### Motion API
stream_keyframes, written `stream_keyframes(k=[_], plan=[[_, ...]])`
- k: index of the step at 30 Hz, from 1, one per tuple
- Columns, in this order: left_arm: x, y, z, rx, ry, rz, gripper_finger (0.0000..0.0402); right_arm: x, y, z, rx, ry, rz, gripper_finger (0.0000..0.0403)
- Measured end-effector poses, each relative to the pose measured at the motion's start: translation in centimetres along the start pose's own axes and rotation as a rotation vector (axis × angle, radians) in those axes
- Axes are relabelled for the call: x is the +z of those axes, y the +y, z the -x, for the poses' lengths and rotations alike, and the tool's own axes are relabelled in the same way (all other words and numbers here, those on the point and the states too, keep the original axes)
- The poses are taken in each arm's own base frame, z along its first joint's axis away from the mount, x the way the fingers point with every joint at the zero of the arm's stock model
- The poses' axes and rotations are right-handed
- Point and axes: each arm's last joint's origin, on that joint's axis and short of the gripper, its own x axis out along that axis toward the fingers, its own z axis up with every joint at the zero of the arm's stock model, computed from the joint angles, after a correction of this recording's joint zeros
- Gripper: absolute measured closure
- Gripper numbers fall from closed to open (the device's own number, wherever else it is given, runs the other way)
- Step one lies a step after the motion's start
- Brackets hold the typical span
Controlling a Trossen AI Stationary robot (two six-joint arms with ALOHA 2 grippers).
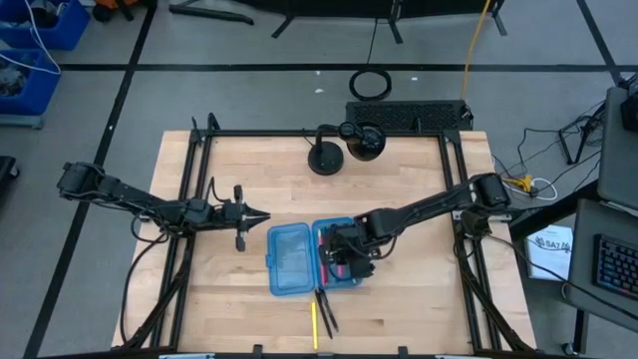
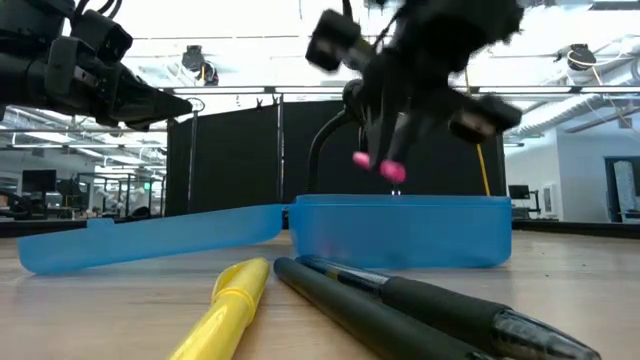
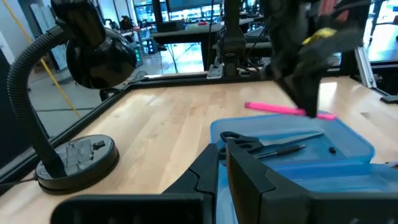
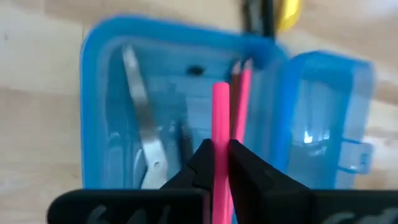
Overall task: Pick & place school supplies into a supply box
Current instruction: Put the pink pen into the blue supply box
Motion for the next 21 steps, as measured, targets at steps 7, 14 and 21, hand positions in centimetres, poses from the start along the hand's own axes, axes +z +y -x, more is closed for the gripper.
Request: stream_keyframes(k=[7, 14, 21], plan=[[-0.1, 0.0, 0.0, -0.001, 0.012, 0.022, 0.0364, -0.4, 1.6, -1.8, 0.006, -0.002, 0.021, 0.0386], [0.1, 0.0, 0.0, -0.001, -0.006, 0.046, 0.0364, -1.1, 2.1, -2.3, 0.035, 0.006, -0.006, 0.0386], [0.1, 0.0, 0.0, -0.001, -0.014, 0.049, 0.0364, -2.2, 2.4, -2.9, 0.042, 0.016, -0.058, 0.0386]])
